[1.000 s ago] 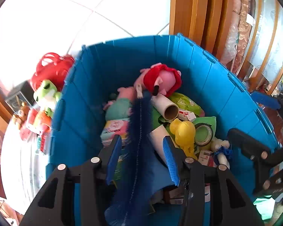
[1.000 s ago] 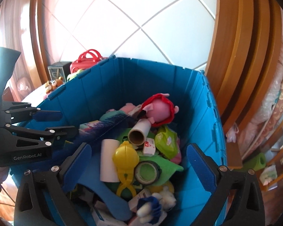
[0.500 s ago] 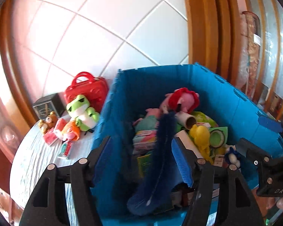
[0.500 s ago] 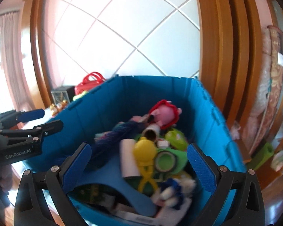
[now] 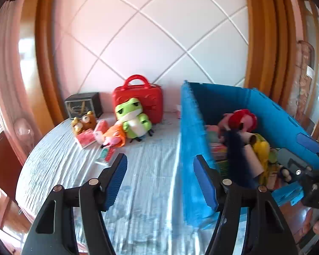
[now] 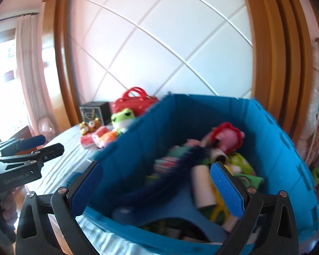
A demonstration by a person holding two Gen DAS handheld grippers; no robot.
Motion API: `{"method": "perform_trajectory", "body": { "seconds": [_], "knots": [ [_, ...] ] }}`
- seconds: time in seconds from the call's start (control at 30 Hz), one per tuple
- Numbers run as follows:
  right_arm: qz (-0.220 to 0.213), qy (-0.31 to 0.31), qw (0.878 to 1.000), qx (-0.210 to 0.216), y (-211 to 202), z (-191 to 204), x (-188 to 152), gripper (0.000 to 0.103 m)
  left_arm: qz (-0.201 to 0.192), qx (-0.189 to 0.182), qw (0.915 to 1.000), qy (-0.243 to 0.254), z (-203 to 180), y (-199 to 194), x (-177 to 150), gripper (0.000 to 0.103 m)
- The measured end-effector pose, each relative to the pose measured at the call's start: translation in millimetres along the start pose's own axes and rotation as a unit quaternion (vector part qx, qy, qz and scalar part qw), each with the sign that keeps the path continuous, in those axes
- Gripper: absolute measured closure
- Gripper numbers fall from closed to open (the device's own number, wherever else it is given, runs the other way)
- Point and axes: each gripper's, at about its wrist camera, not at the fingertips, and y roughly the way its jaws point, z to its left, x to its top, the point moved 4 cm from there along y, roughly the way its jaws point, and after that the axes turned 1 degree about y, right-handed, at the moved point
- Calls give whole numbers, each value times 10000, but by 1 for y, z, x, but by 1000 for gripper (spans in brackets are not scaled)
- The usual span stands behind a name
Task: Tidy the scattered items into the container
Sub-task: 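Move both tools back from the crate toward the remaining items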
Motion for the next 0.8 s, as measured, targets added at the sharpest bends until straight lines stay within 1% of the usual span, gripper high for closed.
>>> {"method": "perform_trajectory", "body": {
  "seconds": [0.1, 0.23, 0.33, 0.37, 0.43, 0.5, 0.6, 0.7, 0.8],
  "knots": [
    [-26, 6, 10000, -3, 4, 43, 0, 0, 87, -20, 9997, -221, 57, 0, -15, 39],
    [-53, -92, 9999, -55, 14, 113, -4, 0, 87, 126, 9992, -372, 137, -4, -35, 39],
    [-62, -151, 9999, -1, 28, 165, -7, 0, 138, 238, 9985, -479, 204, -7, -51, 39],
    [-25, -159, 9999, 31, 35, 185, -9, 0, 164, 271, 9982, -516, 219, -6, -54, 39],
    [67, -130, 9999, 43, 45, 212, -15, 0, 265, 352, 9969, -646, 255, -1, -63, 39],
    [198, -114, 9997, 86, 56, 236, -20, 0, 403, 371, 9956, -760, 278, 5, -71, 39],
    [466, -208, 9987, 58, 74, 264, -24, 0, 528, 261, 9947, -844, 301, 12, -78, 39],
    [586, -311, 9978, 11, 92, 280, -21, 0, 605, 200, 9932, -973, 316, 25, -83, 39],
    [671, -380, 9970, 37, 113, 290, -19, 0, 768, 213, 9922, -956, 323, 41, -85, 39]
  ]
}}
